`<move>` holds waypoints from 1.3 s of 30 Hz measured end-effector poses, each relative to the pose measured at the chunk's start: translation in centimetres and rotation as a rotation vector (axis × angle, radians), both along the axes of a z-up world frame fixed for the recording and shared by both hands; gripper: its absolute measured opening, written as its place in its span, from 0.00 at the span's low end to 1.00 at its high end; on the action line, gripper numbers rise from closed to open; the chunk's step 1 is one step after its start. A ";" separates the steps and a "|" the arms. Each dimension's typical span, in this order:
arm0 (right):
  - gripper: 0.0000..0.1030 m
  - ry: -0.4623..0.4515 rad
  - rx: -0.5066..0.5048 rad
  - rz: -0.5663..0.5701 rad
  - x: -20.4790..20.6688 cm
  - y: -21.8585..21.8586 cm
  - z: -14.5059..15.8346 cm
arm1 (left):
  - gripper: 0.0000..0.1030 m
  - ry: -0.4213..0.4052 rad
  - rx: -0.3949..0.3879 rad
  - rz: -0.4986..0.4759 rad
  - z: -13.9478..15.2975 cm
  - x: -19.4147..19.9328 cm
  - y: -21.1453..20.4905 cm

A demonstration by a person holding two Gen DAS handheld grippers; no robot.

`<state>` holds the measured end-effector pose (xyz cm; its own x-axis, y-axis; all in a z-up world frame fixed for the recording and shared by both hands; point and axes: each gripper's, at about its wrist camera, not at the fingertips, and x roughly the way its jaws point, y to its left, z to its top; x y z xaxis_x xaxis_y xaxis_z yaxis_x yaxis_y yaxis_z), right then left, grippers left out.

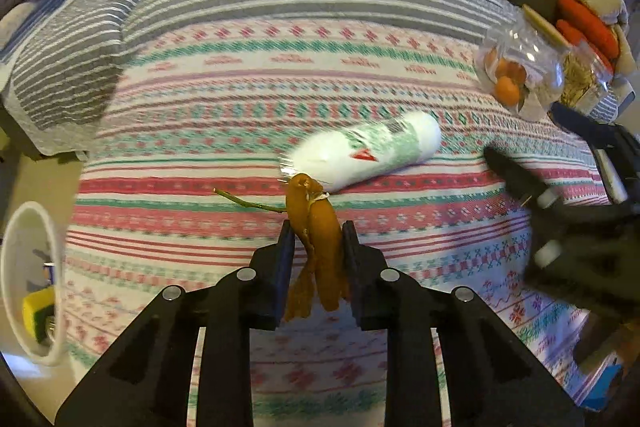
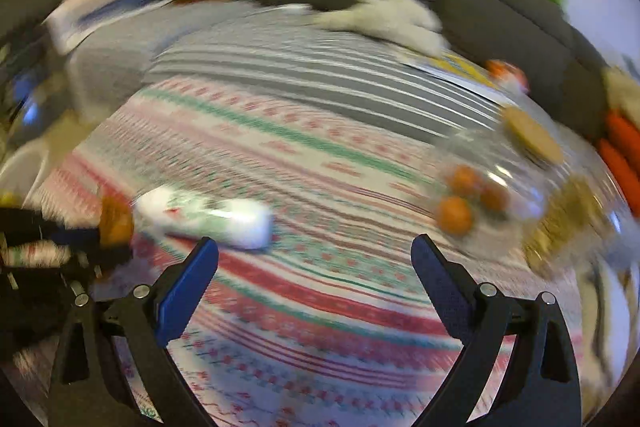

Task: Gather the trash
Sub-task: 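Grasp the orange peel with the left tool while the right tool grasps the white bottle, then carry the orange peel and white bottle over the wastebasket with both tools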

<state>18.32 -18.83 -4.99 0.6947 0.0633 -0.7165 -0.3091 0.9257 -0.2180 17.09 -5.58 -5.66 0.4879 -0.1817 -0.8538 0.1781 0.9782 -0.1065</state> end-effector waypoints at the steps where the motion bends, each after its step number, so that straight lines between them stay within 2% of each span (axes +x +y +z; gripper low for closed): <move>1: 0.91 -0.001 -0.037 0.043 0.2 0.9 -0.3 | 0.22 -0.006 0.002 0.006 0.2 0.0 0.4; 4: 0.91 0.020 -0.106 0.154 0.9 2.8 -1.2 | 0.23 -0.022 0.002 0.031 1.0 -0.1 2.7; 9: 0.91 0.096 -0.152 0.328 2.6 6.2 -2.4 | 0.22 -0.020 -0.002 0.061 1.3 -0.2 5.4; 13: 0.91 0.162 -0.229 0.413 4.0 8.8 -4.4 | 0.22 -0.003 -0.010 0.077 1.1 -0.1 7.0; 15: 0.90 0.173 -0.204 0.431 4.5 9.3 -4.6 | 0.22 -0.005 -0.006 0.079 1.1 0.0 7.8; 17: 0.83 0.214 -0.164 0.426 5.3 9.5 -4.6 | 0.22 -0.010 -0.008 0.085 1.3 0.0 8.5; 19: 0.65 0.247 -0.120 0.421 5.8 9.4 -4.4 | 0.22 -0.014 -0.015 0.092 1.6 -0.1 9.2; 21: 0.56 0.258 -0.097 0.382 5.9 9.3 -4.4 | 0.22 -0.017 -0.024 0.102 1.8 -0.2 9.8; 28: 0.45 0.242 0.000 0.190 5.0 7.8 -4.0 | 0.22 -0.036 -0.046 0.116 2.7 -0.6 11.3; 39: 0.42 0.132 0.259 -0.147 1.3 5.5 -1.2 | 0.22 -0.107 -0.085 0.121 5.1 -2.4 13.0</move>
